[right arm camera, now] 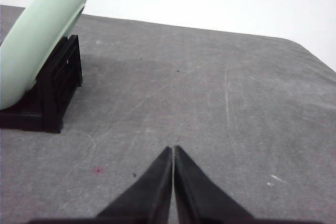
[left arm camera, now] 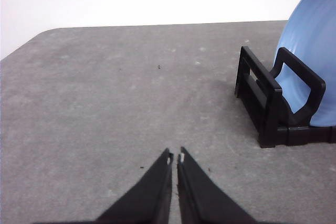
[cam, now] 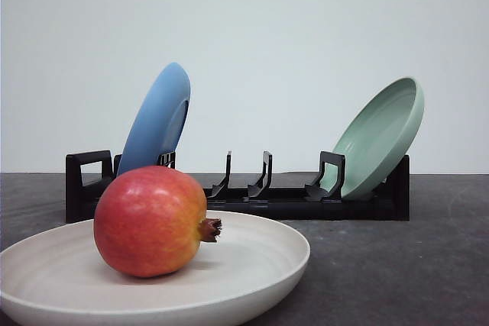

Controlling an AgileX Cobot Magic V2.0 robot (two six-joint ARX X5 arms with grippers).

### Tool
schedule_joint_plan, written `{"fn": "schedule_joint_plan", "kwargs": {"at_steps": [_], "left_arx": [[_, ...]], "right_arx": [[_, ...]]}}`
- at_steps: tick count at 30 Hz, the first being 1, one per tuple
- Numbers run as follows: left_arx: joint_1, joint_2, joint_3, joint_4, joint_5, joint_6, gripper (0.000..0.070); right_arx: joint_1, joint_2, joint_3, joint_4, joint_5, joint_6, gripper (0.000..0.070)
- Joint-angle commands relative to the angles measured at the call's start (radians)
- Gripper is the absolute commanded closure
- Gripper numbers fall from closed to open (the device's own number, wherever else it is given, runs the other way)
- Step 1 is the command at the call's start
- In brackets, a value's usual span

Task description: Place pomegranate in white plate

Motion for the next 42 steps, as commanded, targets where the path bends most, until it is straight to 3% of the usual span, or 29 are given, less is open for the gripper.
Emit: {"fn": "schedule_joint_plan", "kwargs": {"at_steps": [1, 42], "left_arx": [[0.001, -0.001, -0.011, -0.002, -0.006, -0.003, 0.07], [0.001, -0.001, -0.011, -0.002, -0.006, -0.003, 0.07]], "right_arx": [[0.001, -0.003, -0.004, 0.007, 0.005, -0.007, 0.07], [0.001, -0.003, -0.004, 0.007, 0.005, -0.007, 0.07]]}}
